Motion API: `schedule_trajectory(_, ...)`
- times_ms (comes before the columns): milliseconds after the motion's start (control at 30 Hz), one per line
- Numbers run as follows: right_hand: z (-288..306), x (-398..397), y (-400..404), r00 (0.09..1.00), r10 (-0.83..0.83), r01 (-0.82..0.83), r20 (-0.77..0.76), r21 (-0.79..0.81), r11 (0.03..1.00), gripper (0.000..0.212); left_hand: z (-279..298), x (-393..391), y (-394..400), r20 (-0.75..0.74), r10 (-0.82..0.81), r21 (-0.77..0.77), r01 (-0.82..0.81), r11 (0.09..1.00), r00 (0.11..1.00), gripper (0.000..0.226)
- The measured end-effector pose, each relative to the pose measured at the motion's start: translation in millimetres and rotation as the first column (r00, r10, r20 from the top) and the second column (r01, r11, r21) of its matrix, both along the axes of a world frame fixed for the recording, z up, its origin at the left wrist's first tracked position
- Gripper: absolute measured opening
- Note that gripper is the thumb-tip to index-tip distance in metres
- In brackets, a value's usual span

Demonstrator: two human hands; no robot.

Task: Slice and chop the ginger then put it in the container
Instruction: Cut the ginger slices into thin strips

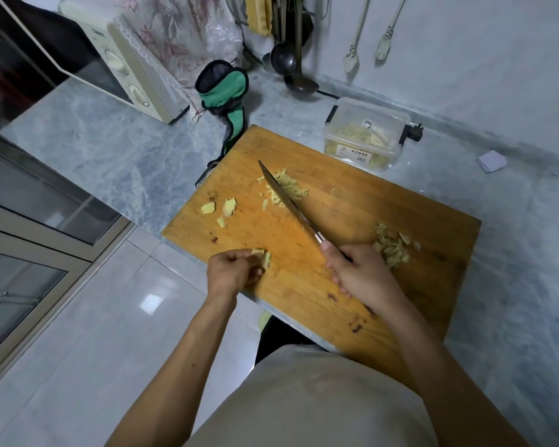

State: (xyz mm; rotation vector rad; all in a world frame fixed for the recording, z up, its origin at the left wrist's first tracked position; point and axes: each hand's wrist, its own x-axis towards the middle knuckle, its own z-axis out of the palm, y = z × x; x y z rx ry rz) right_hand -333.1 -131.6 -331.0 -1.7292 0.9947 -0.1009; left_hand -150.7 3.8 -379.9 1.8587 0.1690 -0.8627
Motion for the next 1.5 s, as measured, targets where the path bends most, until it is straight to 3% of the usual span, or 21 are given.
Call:
schedule_trajectory(100, -0.4, -0.5, 4.3, 0.999, 0.036, -0.036, -0.01, 0.02, 0.999, 0.063, 2.9, -5.0, -2.4, -0.049, 0.008, -0.013, -0.009, 1.0, 0.999, 0.013)
schedule_trajectory(333, -3.2, -13.8, 7.9, 0.992, 0.117, -0.117, -0.055, 0.018, 0.993, 0.063, 8.1, -6.6, -5.1, 0.0, -0.062, 0.055, 0.062, 0.997, 0.998, 0.016)
schedule_trajectory(533, -4.5, -23.5, 10.1, 0.987, 0.145, -0.139, -0.069, 0.083, 0.987, 0.066, 3.3, -20.2, -2.1, 0.158, -0.135, 0.274, 0.088, 0.958, 0.978, 0.026)
schedule_trajectory(700, -5.4, -24.8, 13.4, 0.983, 0.163, -0.148, -0.088, 0.153, 0.977, 0.065, 15.2, -18.8, -11.3, -0.031, -0.087, 0.207, 0.092, 0.974, 0.996, 0.022)
schedule_trajectory(967, -5.2, -26.4, 12.2, 0.969, 0.208, -0.192, -0.131, 0.127, 0.973, 0.066, 14.5, -37.8, -22.0, -0.097, -0.026, 0.157, 0.042, 0.987, 0.995, 0.024)
schedule_trajectory(1167, -3.8, -29.9, 2.3, 0.959, 0.257, -0.245, -0.121, 0.105, 0.964, 0.069, 6.7, -43.4, -10.8, -0.017, 0.053, 0.106, -0.051, 0.993, 0.998, 0.027)
schedule_trajectory(1267, -4.1, -31.4, -0.8, 0.941, 0.307, -0.299, -0.144, 0.077, 0.951, 0.07, 9.4, -42.9, -14.7, -0.078, 0.107, 0.07, -0.102, 0.992, 0.991, 0.025)
schedule_trajectory(1500, -2.1, -25.7, -8.2, 0.896, 0.399, -0.416, -0.195, -0.049, 0.908, 0.06, 4.1, -37.5, -24.6, 0.025, -0.035, 0.145, 0.031, 0.989, 0.999, 0.022)
